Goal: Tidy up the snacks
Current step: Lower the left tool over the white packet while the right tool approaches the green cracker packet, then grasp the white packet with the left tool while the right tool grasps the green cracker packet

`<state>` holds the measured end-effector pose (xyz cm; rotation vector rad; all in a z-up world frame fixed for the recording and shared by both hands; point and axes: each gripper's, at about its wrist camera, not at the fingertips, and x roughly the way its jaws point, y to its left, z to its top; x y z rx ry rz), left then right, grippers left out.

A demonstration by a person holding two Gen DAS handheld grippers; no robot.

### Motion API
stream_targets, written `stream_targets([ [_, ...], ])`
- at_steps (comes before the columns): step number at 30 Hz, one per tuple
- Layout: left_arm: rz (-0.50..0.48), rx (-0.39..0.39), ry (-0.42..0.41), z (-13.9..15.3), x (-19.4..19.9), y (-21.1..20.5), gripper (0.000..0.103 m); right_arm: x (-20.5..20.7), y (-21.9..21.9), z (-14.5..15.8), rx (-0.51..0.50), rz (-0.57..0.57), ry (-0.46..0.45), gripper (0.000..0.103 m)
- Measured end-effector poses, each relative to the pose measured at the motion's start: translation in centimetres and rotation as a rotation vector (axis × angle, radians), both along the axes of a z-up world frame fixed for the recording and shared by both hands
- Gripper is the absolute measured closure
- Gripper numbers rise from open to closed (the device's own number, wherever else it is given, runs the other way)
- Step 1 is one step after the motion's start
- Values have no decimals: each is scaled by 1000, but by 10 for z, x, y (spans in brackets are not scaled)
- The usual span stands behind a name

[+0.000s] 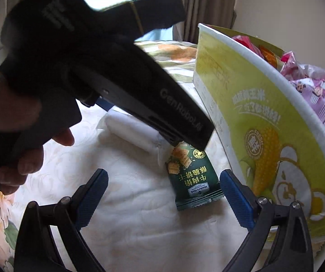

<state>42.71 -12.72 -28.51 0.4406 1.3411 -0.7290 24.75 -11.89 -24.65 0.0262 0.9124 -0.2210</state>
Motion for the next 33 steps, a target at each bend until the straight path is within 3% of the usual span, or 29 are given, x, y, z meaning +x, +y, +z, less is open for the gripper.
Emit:
stream_targets([
  [6, 1, 5, -32, 0, 3, 7, 2, 2, -5, 0, 27, 13, -15, 6],
  [17, 20, 1, -44, 3, 13, 57, 7, 9, -17, -6, 35, 3, -35, 6],
  [23, -20, 14, -63, 5, 20, 55, 7, 29, -20, -10, 47, -61, -40, 6],
  [33, -90, -8, -68, 7, 24, 48, 7, 47, -26, -24, 76, -128, 30, 6],
])
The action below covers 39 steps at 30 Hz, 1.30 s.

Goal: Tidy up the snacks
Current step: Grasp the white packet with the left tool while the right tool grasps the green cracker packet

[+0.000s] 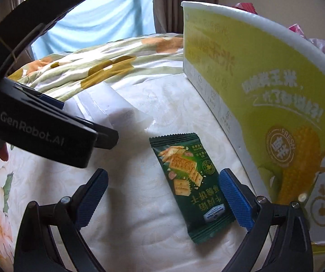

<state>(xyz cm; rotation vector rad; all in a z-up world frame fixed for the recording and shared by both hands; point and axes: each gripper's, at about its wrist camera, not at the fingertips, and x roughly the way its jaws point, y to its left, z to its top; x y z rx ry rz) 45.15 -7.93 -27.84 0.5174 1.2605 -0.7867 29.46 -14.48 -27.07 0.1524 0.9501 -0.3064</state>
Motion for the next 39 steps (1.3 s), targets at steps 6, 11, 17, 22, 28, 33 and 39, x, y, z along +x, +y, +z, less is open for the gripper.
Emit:
stream_targets([
  [6, -36, -4, -2, 5, 1, -2, 7, -21, 0, 10, 126, 22, -8, 6],
  [11, -86, -13, -28, 14, 1, -9, 7, -37, 2, 18, 114, 19, -22, 6],
  [17, -115, 0, -4, 0, 3, -17, 7, -31, -8, 7, 131, -31, -9, 16],
  [22, -113, -38, -22, 2, 0, -14, 14, -25, -11, 9, 104, -38, -11, 34],
  [28, -81, -55, -18, 5, -2, -5, 22, -26, -10, 9, 77, -41, 4, 41],
  [33, -59, -58, -15, 5, -12, 9, 24, -28, -6, 7, 55, -25, 15, 50],
  [39, 5, -54, -1, 6, -31, 34, 24, -30, -4, 7, 30, -19, 18, 62],
])
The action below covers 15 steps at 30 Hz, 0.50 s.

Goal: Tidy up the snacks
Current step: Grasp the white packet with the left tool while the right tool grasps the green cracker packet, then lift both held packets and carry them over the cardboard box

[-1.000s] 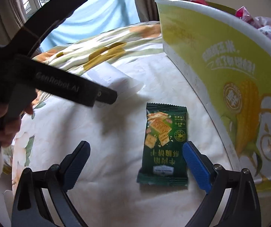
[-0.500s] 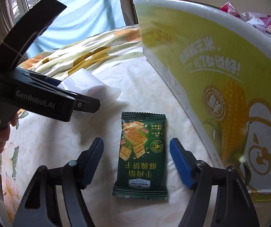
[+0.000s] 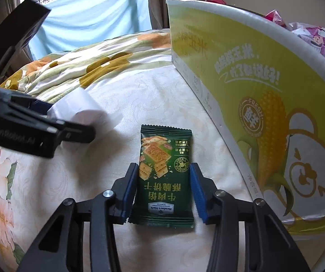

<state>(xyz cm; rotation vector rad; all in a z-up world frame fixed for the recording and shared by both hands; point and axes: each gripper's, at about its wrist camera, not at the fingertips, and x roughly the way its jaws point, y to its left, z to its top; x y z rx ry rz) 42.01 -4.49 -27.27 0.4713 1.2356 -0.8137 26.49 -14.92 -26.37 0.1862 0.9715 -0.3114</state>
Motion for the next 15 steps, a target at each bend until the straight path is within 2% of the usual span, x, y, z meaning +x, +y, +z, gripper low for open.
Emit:
stream_targets([
  [7, 105, -15, 32, 2, -19, 33, 28, -4, 6, 15, 10, 29, -26, 62],
  [15, 237, -90, 63, 16, -39, 72, 29, -14, 19, 42, 20, 97, -54, 62],
])
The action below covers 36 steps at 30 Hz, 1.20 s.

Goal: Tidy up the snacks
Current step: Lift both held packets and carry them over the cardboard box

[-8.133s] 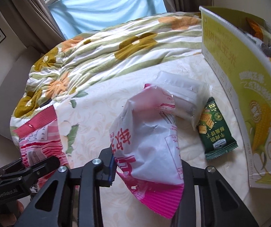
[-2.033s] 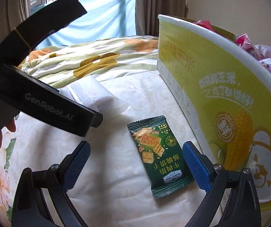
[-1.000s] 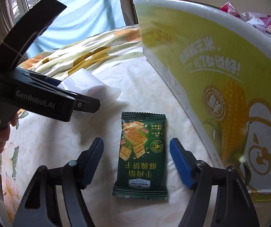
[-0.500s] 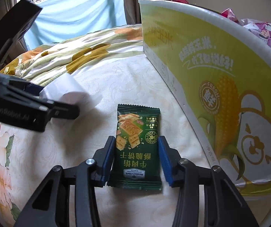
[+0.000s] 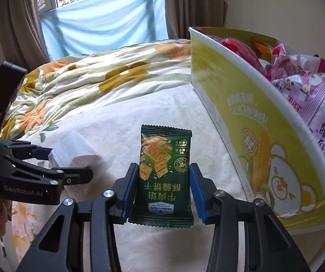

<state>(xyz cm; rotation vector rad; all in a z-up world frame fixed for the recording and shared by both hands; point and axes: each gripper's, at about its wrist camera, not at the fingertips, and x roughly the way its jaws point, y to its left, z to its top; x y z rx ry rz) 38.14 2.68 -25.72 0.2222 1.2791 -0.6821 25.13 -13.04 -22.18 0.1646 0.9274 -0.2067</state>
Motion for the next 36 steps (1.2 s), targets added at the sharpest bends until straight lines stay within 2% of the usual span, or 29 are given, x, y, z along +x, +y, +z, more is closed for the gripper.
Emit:
stream_targets([
  [5, 68, -53, -36, 48, -15, 9, 29, -6, 4, 33, 29, 40, -30, 62],
  [10, 110, -111, -102, 111, -30, -1, 29, -18, -5, 98, 58, 86, -105, 62],
  [15, 145, -198, -126, 160, -47, -37, 29, -33, -40, 152, 95, 129, -161, 62],
  [20, 157, -245, -157, 192, -64, -101, 29, -51, -98, 187, 64, 146, -188, 62],
  [27, 165, -257, -183, 198, -71, -194, 29, -64, -188, 201, 85, 122, -191, 62],
  [31, 170, -211, -178, 186, -72, -243, 28, -67, -226, 199, 106, 125, -194, 62],
  [34, 194, -160, -176, 174, -72, -264, 20, -65, -243, 197, 107, 146, -192, 62],
  [36, 215, -154, -181, 172, -75, -268, 17, -63, -252, 195, 113, 164, -186, 62],
])
